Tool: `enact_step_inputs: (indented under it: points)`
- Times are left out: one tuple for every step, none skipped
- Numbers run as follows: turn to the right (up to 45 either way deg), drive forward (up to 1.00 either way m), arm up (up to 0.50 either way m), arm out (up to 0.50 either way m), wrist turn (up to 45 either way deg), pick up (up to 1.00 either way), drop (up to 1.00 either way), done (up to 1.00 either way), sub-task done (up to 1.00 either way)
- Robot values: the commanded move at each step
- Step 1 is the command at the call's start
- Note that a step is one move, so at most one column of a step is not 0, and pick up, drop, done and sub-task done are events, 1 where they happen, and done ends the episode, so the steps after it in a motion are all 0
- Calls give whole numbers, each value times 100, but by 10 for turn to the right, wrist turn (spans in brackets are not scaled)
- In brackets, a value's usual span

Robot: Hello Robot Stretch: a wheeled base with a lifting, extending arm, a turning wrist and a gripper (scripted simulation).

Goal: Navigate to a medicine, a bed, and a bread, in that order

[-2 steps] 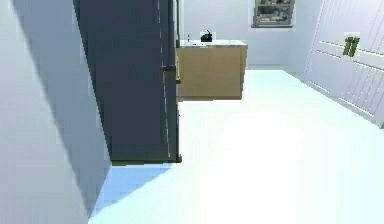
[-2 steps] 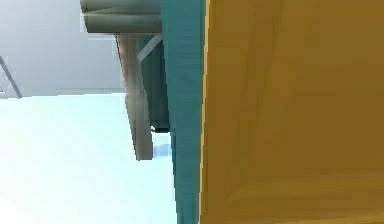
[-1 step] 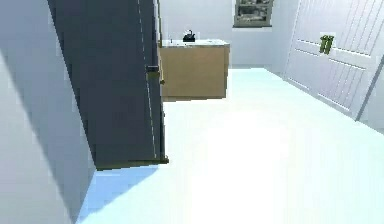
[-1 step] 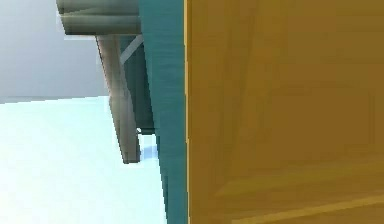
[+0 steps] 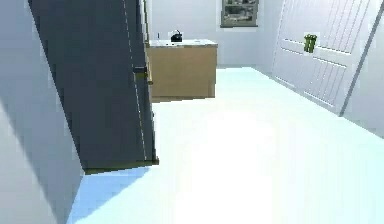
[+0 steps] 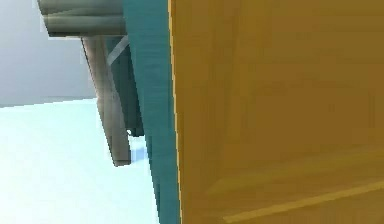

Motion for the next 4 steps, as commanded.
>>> enact_step_inputs:
  points:
    - [0, 20, 0, 0, 0, 0, 0, 0, 0]
    - [0, 100, 0, 0, 0, 0, 0, 0, 0]
    - [90, 0, 0, 0, 0, 0, 0, 0, 0]
    - [0, 35, 0, 0, 0, 0, 0, 0, 0]
